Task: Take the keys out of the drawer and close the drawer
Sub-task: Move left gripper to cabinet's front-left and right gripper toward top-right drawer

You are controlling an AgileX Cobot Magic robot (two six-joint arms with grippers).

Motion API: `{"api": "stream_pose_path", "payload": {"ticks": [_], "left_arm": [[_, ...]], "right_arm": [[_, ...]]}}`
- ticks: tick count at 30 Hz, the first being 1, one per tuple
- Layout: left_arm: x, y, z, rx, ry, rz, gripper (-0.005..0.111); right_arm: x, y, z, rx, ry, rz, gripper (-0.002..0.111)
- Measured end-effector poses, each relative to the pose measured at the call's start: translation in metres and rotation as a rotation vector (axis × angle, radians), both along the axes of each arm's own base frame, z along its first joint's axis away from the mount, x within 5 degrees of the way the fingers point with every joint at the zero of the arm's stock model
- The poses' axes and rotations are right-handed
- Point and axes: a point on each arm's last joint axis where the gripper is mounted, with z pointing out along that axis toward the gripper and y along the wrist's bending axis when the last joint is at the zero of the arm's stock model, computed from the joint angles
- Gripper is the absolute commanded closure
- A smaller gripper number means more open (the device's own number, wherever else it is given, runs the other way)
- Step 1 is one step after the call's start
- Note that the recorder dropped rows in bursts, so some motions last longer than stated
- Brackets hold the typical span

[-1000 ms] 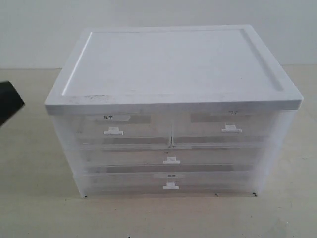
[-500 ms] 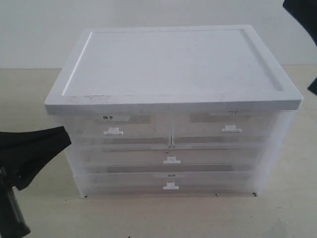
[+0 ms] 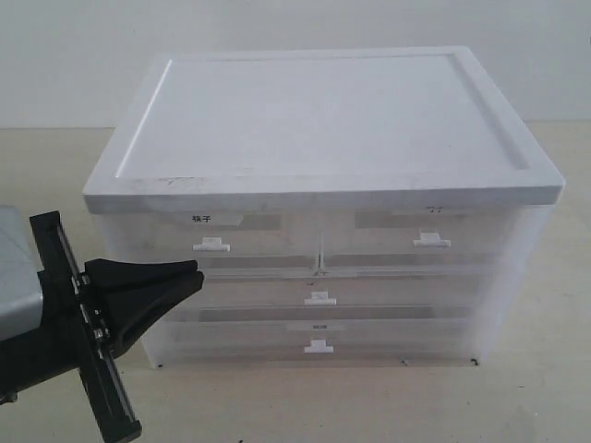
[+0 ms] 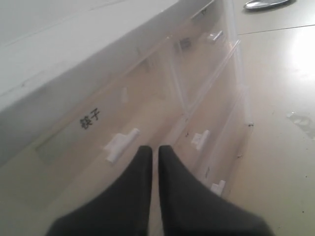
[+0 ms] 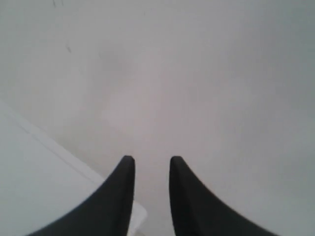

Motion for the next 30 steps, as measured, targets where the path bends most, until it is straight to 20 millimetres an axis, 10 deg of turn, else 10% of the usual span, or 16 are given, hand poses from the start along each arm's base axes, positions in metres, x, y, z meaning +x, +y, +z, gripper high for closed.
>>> {"api": "stream_pose_path", "payload": {"ticks": [11, 30], "left_arm": [[0.001, 0.000, -0.001, 0.013, 0.007, 0.008, 0.102], [0.003, 0.000, -0.001, 0.032, 0.007, 0.015, 0.102]], "right_arm": [[0.023, -0.005, -0.027, -0.463, 0.305, -0.617, 0.080], [-0.060, 0.050, -0.054, -0.853, 0.698, -0.060, 0.080]]}}
